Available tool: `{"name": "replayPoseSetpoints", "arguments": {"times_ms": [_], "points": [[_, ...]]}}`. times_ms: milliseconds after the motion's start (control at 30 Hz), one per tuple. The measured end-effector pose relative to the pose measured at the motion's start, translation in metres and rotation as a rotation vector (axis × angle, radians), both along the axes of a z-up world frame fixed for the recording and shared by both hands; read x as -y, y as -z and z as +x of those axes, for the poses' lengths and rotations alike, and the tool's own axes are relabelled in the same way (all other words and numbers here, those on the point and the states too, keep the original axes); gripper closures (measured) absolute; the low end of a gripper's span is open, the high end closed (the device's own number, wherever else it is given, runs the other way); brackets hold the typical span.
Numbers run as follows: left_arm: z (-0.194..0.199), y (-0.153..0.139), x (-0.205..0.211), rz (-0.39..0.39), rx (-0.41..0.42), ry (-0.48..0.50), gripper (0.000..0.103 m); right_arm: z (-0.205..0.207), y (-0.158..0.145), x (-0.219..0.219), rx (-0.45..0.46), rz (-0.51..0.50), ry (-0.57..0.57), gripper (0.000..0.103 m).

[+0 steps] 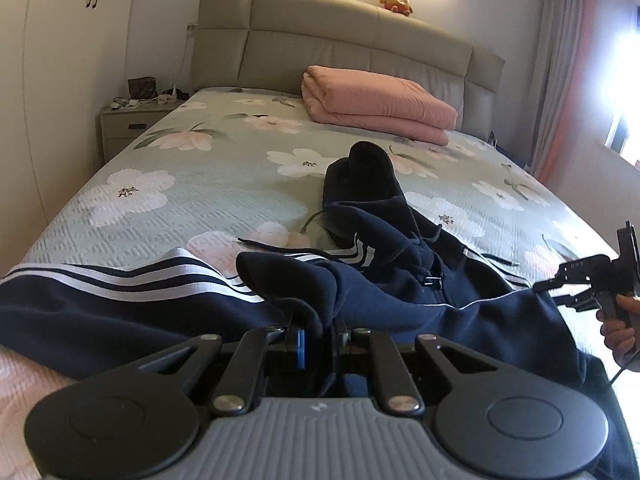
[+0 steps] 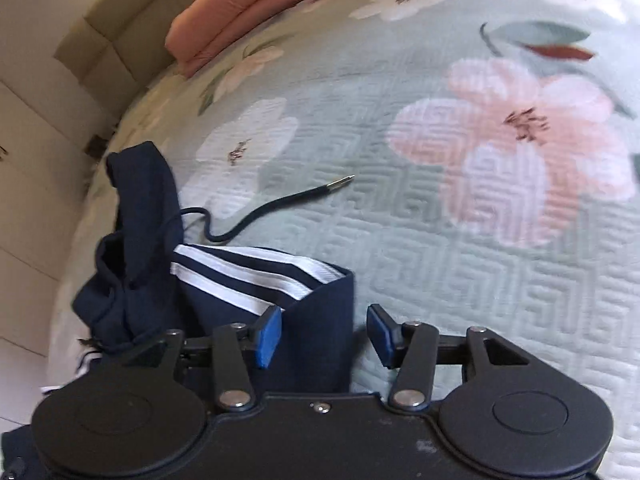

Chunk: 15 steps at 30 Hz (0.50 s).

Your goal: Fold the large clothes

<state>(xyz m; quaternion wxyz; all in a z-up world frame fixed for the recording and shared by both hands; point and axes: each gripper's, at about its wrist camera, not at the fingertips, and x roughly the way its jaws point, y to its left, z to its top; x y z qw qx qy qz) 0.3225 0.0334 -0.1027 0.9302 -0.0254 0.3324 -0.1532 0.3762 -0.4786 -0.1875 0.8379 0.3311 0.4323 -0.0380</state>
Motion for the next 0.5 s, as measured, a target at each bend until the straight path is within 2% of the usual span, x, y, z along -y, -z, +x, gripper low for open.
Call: {"name": "replayPoseSetpoints", "arguments": {"times_ms": [67, 100, 167, 233, 367, 400, 433, 467, 500], "points": [[0.001, 0.002, 0.003, 0.015, 0.002, 0.006, 0.091, -0.002, 0.000, -0.001, 0.025, -0.010, 0.012, 0.056], [-0.001, 0.003, 0.005, 0.021, 0.002, 0.008, 0.090, -0.002, -0.002, -0.003, 0.026, -0.032, 0.017, 0.087], [0.000, 0.005, 0.009, 0.028, 0.005, 0.015, 0.090, -0.006, -0.012, -0.008, 0.053, -0.087, 0.027, 0.092], [0.003, 0.006, 0.015, 0.030, 0.011, 0.026, 0.090, -0.004, -0.025, -0.015, 0.078, -0.197, 0.021, 0.094], [0.016, 0.012, 0.037, 0.006, 0.017, 0.087, 0.090, 0.002, -0.068, -0.029, 0.159, -0.550, 0.062, 0.095], [0.020, 0.016, 0.043, 0.012, 0.012, 0.100, 0.090, 0.008, -0.077, -0.029, 0.174, -0.628, 0.083, 0.101], [0.025, 0.022, 0.052, 0.033, 0.003, 0.106, 0.090, 0.018, -0.082, -0.026, 0.180, -0.703, 0.097, 0.103], [0.029, 0.030, 0.059, 0.058, -0.011, 0.104, 0.090, 0.028, -0.081, -0.021, 0.160, -0.713, 0.082, 0.103], [0.034, 0.039, 0.063, 0.071, -0.025, 0.097, 0.090, 0.040, -0.075, -0.012, 0.115, -0.675, 0.064, 0.103]]}}
